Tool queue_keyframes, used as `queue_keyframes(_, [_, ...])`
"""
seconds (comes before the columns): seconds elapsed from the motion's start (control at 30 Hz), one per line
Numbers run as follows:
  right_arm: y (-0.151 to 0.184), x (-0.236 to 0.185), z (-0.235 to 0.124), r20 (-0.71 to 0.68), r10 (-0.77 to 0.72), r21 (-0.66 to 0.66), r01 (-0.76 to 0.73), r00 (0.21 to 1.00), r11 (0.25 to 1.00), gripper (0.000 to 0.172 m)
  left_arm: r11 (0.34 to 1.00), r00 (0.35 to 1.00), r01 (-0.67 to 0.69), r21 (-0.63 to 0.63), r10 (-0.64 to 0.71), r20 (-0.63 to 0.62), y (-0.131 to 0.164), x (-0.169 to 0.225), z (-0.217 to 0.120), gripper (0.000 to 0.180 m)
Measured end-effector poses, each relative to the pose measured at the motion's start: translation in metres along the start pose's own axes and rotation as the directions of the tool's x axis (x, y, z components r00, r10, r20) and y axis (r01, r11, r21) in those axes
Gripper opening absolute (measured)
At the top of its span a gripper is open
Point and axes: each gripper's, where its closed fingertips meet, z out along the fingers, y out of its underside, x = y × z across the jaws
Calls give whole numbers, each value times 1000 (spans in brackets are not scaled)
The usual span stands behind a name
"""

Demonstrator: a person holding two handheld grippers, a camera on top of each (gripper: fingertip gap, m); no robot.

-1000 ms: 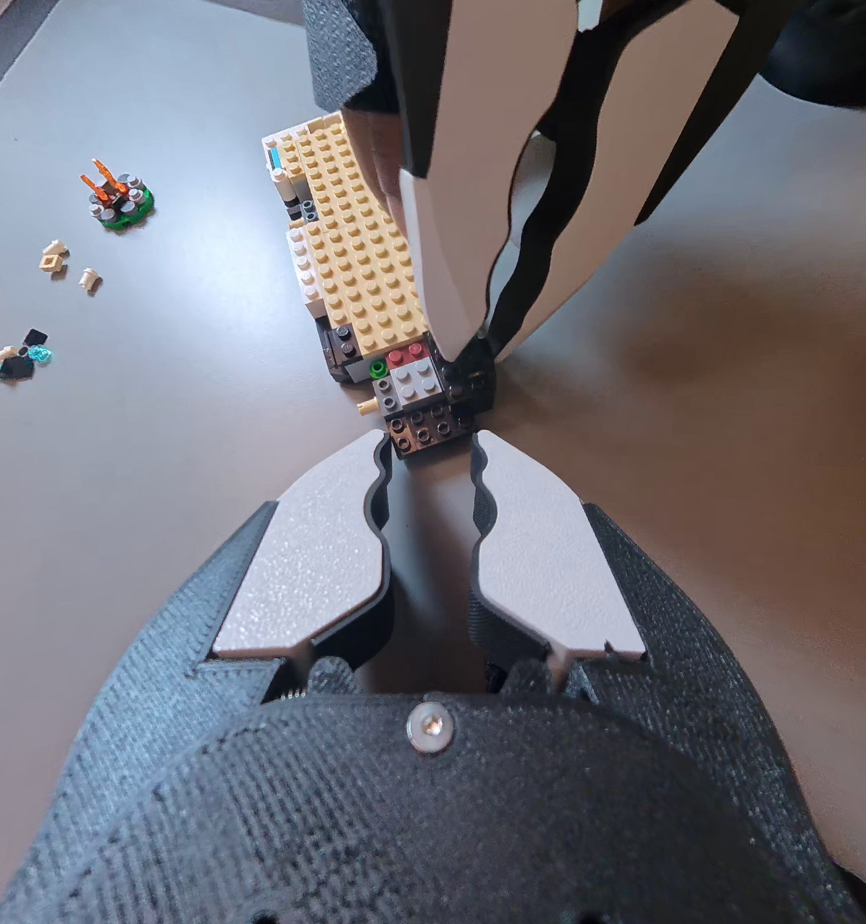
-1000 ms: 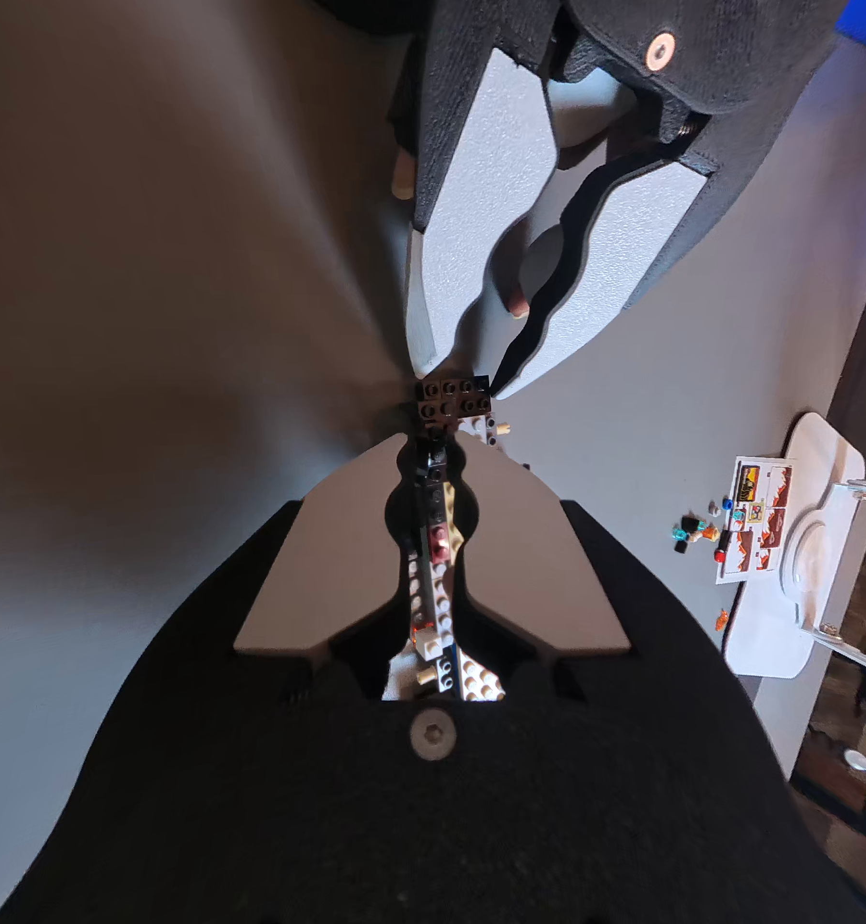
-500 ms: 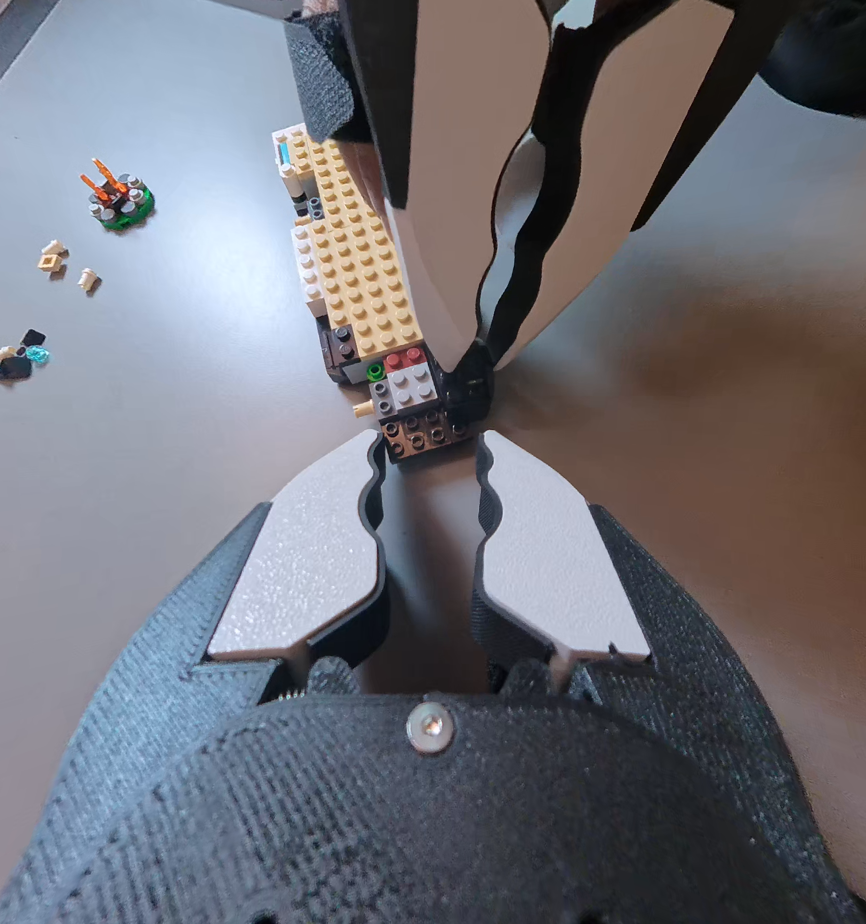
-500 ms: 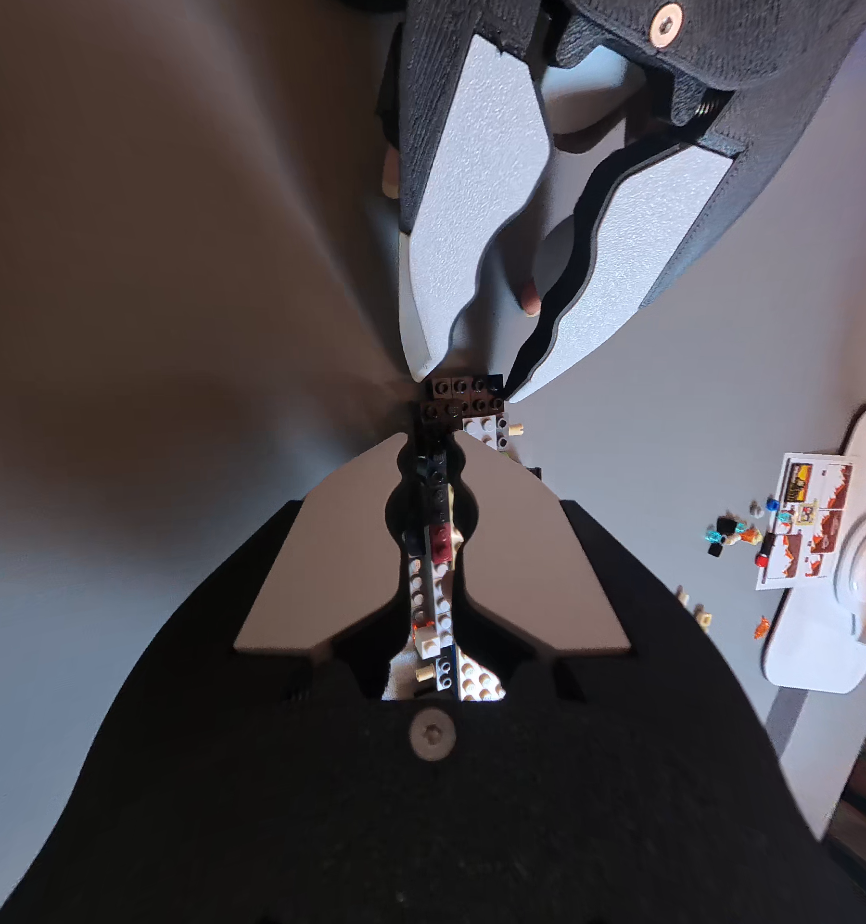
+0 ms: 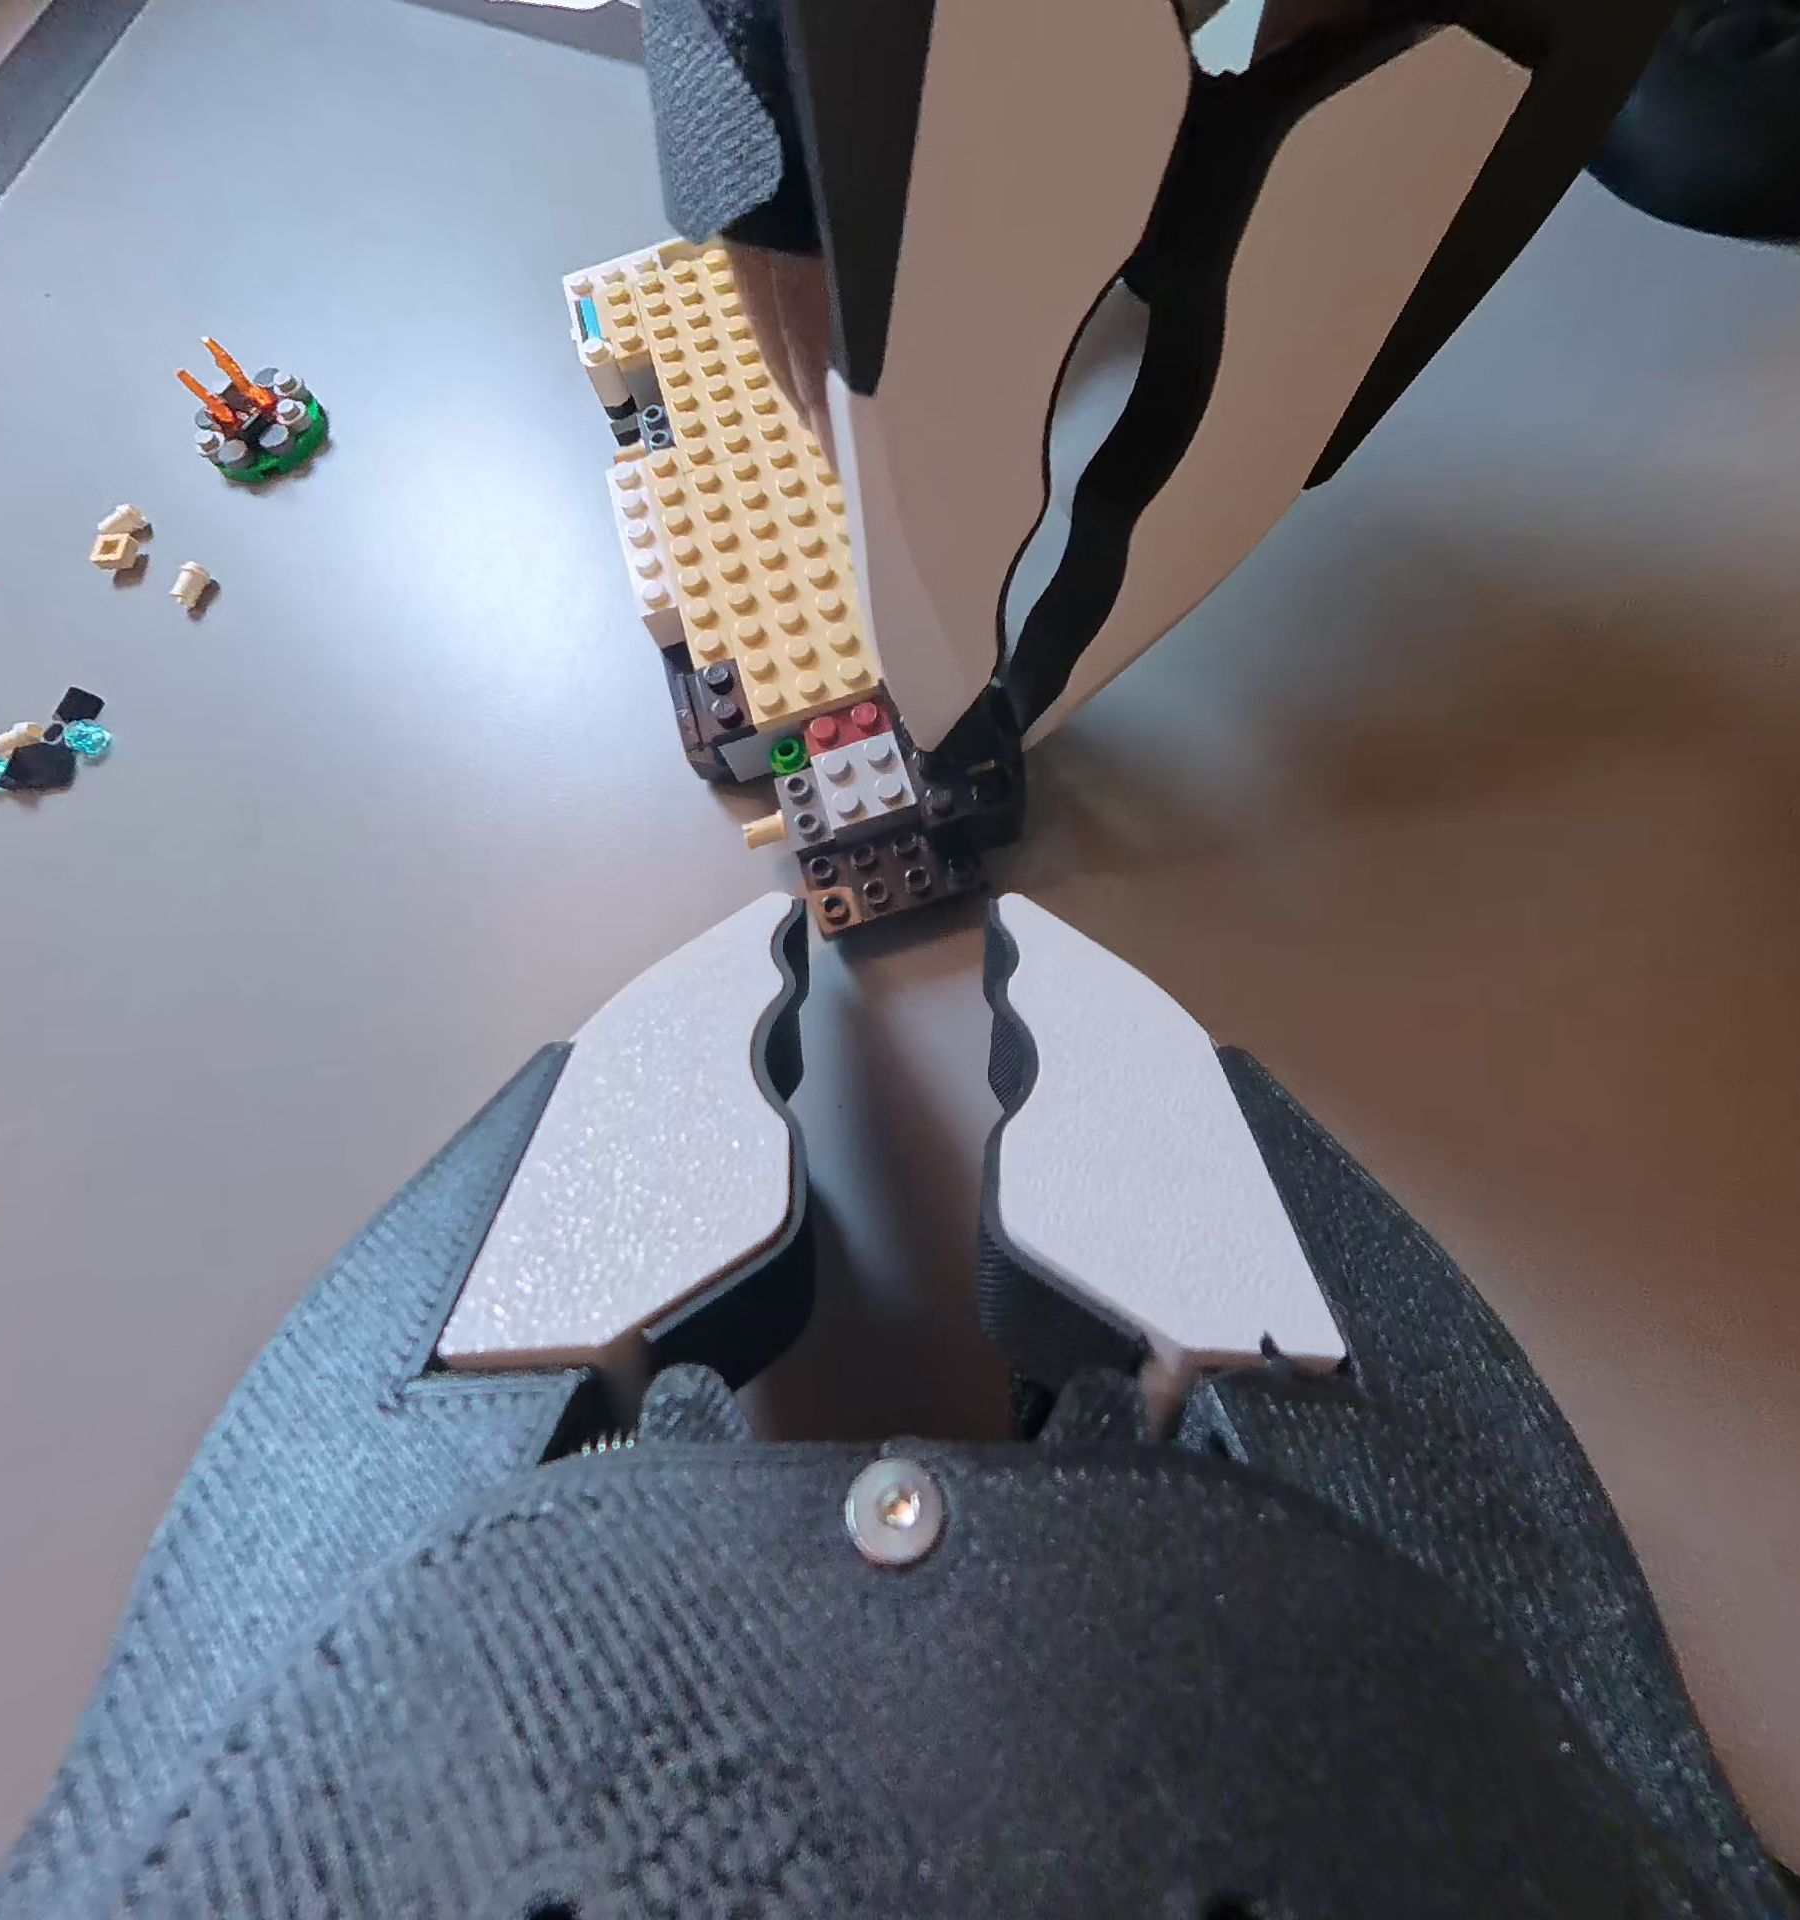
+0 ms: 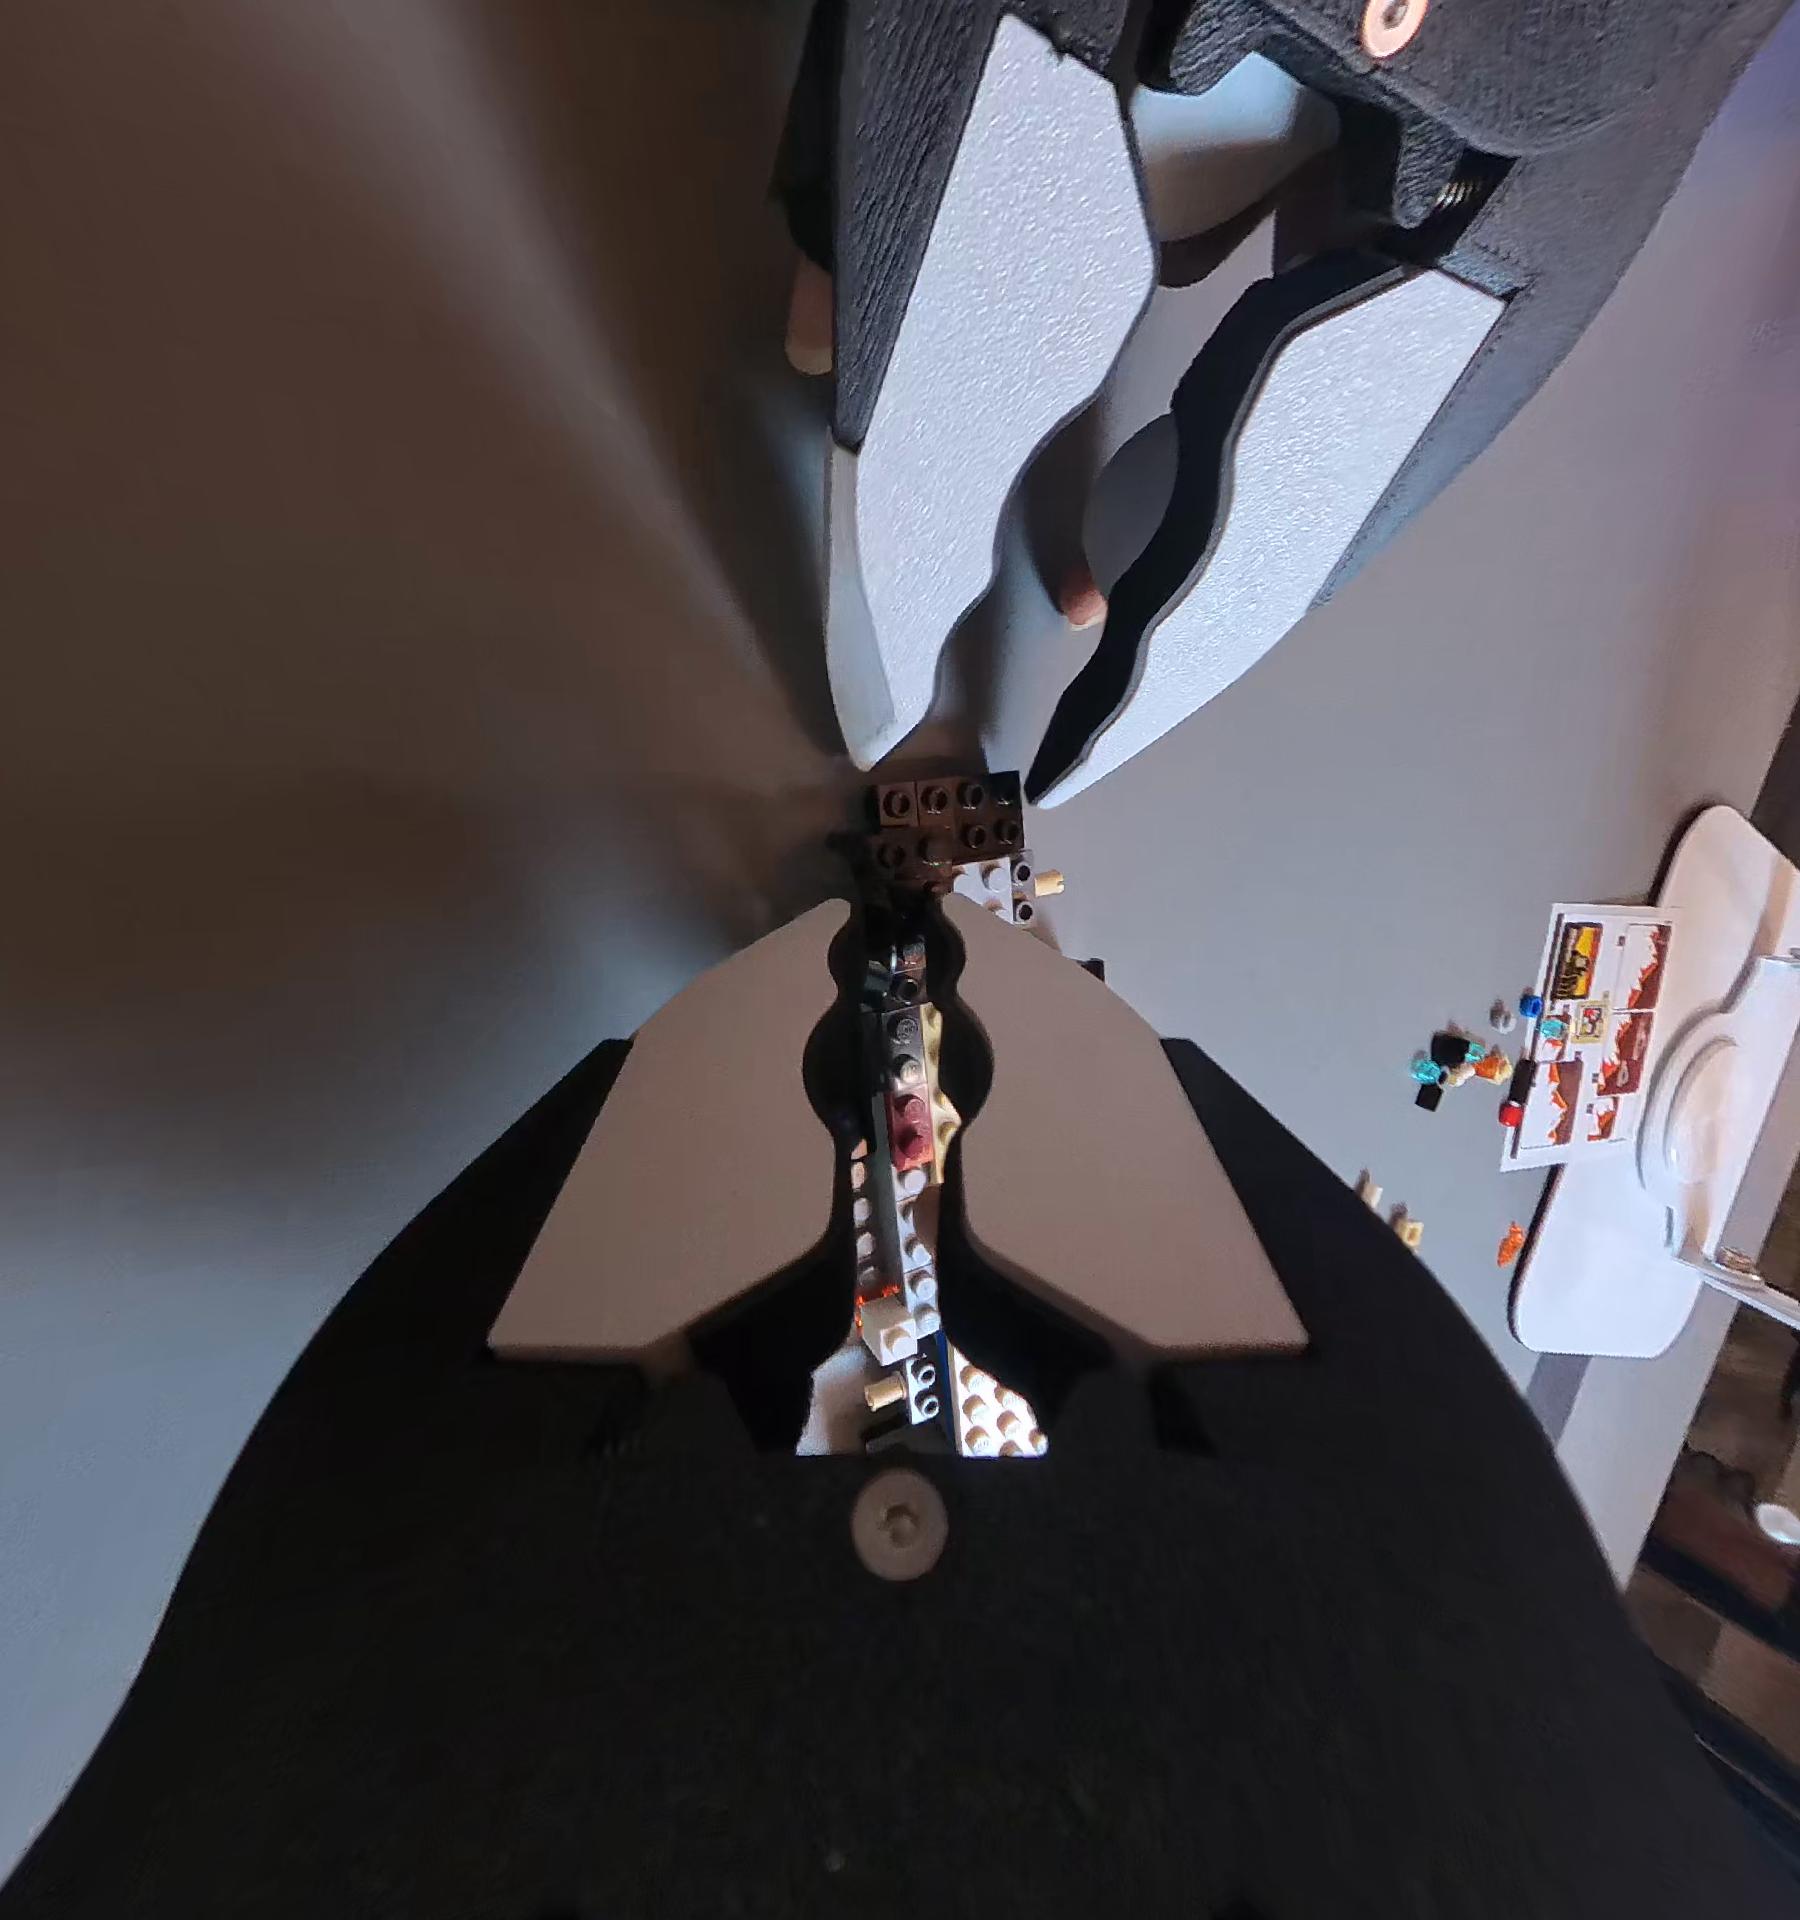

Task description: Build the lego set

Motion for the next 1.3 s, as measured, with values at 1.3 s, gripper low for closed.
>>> queue_keyframes(1.3, [7,-7,-6,63,-83,62,79,995,995,11,1000,1000,-4,16,4,-30,-5,5,4,32])
